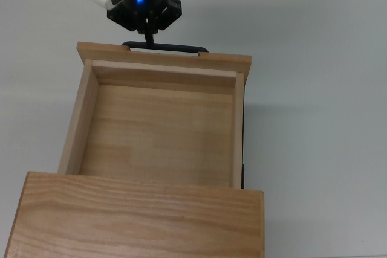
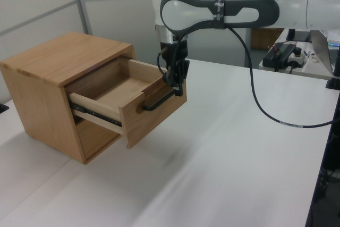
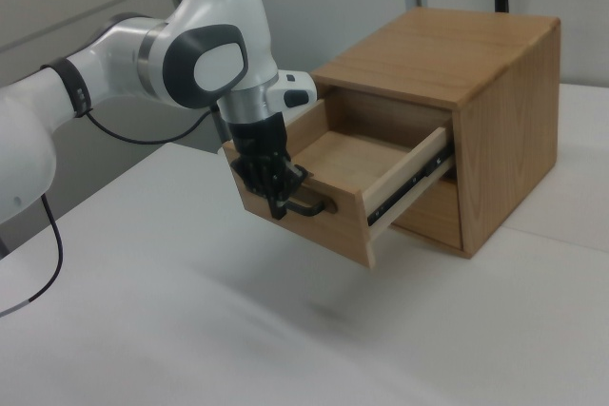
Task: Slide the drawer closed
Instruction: 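Lower the gripper onto the black handle of the open drawer, then push the drawer handle with the gripper into the wooden cabinet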
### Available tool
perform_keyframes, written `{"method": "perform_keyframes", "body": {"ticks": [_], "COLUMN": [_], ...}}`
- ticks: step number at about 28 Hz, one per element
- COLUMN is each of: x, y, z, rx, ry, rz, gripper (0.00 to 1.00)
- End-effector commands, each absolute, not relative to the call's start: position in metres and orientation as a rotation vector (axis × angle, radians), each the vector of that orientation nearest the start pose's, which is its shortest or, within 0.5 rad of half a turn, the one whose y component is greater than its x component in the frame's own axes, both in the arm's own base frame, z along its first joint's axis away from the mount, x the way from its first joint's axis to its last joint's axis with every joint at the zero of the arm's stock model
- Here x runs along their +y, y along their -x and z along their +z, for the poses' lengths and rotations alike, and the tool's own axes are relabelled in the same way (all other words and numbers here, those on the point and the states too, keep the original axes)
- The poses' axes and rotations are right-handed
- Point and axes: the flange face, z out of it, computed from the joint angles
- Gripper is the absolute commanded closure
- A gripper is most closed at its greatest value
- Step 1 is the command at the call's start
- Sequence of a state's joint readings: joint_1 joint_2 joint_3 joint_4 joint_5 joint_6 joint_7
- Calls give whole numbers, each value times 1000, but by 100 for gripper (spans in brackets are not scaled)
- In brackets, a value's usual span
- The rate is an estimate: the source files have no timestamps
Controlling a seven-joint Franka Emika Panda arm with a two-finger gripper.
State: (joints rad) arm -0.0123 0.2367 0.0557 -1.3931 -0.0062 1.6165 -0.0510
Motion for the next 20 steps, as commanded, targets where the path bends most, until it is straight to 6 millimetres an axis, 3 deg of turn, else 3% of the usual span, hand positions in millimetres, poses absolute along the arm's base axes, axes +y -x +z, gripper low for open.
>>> {"method": "perform_keyframes", "body": {"ticks": [1, 9, 20], "x": [26, 28, 40], "y": [-640, -658, -706], "z": [569, 558, 532], "rx": [-136, -136, -169], "ry": [3135, 3123, 3082], "rz": [-66, -183, -583], "gripper": [100, 100, 100]}}
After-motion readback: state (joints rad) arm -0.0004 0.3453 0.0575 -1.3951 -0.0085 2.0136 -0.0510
